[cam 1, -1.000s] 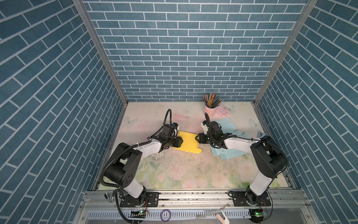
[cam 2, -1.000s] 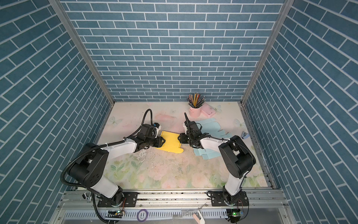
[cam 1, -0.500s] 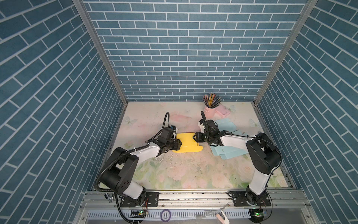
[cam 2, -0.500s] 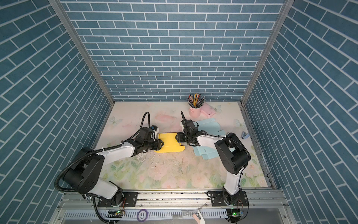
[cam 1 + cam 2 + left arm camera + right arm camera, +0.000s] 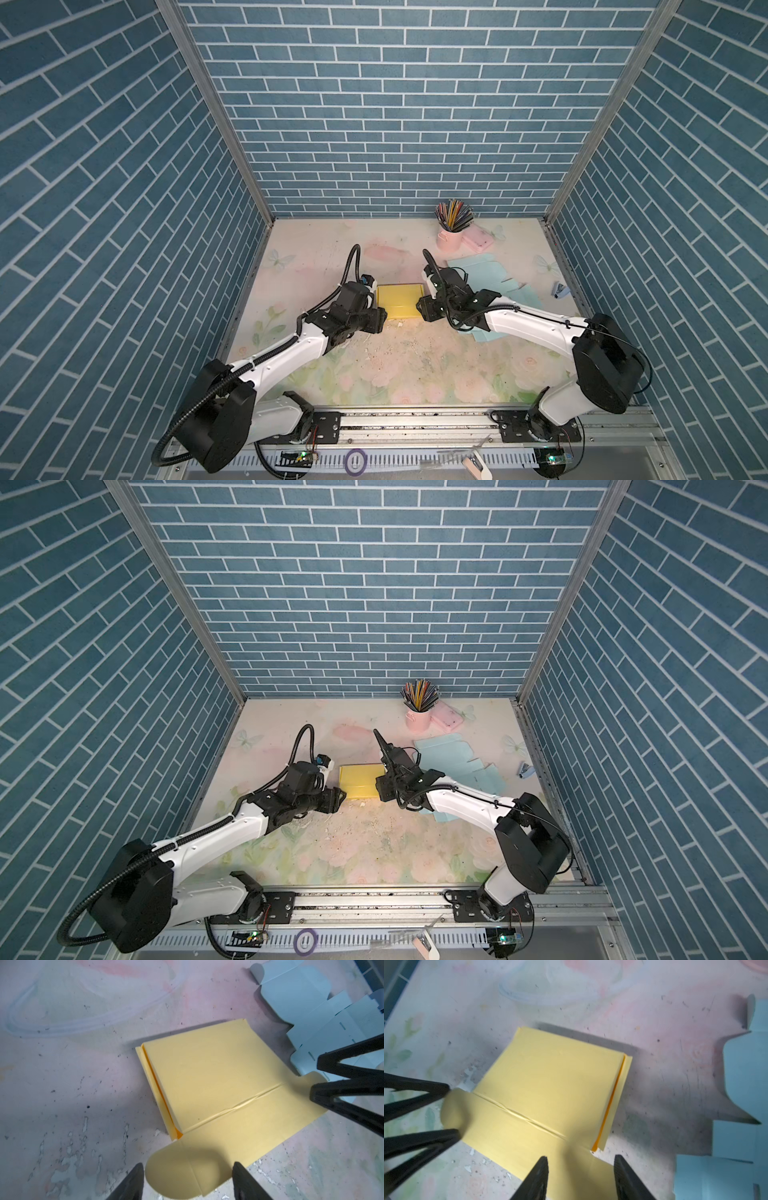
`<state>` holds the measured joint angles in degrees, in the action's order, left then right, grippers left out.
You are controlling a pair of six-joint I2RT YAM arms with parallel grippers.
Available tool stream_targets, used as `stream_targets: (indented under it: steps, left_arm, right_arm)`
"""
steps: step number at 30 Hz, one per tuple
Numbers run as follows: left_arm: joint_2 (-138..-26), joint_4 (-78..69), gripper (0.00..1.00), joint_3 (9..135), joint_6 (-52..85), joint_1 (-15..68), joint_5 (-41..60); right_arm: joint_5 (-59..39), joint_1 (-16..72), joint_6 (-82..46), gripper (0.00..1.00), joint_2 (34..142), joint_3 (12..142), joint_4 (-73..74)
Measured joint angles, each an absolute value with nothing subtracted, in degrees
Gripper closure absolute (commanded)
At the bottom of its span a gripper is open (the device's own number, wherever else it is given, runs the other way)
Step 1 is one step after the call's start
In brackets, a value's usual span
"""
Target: Fold the paper box
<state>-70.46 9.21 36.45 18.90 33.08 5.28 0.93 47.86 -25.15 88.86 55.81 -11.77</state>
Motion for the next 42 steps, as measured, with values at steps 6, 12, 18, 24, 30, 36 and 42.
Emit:
stream_targets:
  steps: [6, 12, 18, 24, 30, 36, 42]
  left_arm:
    - [-68.66, 13.47, 0.32, 37.76, 18.61, 32.91, 3.81]
    - [-67.68, 15.92, 0.33, 40.82, 17.89, 32.93, 3.75]
    - [-75.90, 14.74, 0.34, 44.97, 16.93, 31.97, 3.62]
    - [-86.37, 12.47, 0.39, 48.66, 15.75, 30.55, 3.62]
    - [-88.77, 10.39, 0.42, 48.71, 15.62, 30.55, 3.73]
    - [-89.82, 8.69, 0.44, 48.66, 15.59, 30.55, 4.10]
    - [-90.87, 7.64, 0.45, 48.66, 15.64, 30.55, 4.34]
  right_arm:
    - [2.17, 47.59, -25.02, 0.50, 88.75, 55.77, -14.15]
    - [2.22, 47.57, -24.40, 0.51, 88.23, 56.27, -15.11]
    - [2.15, 47.55, -23.92, 0.53, 90.26, 57.32, -14.92]
    - [1.76, 46.94, -23.68, 0.54, 92.49, 57.58, -14.41]
    - [1.69, 46.54, -23.70, 0.53, 92.36, 57.23, -14.37]
    - [0.80, 46.54, -24.23, 0.54, 90.54, 54.11, -14.35]
    - [-1.74, 46.54, -26.44, 0.54, 88.66, 51.16, -12.99]
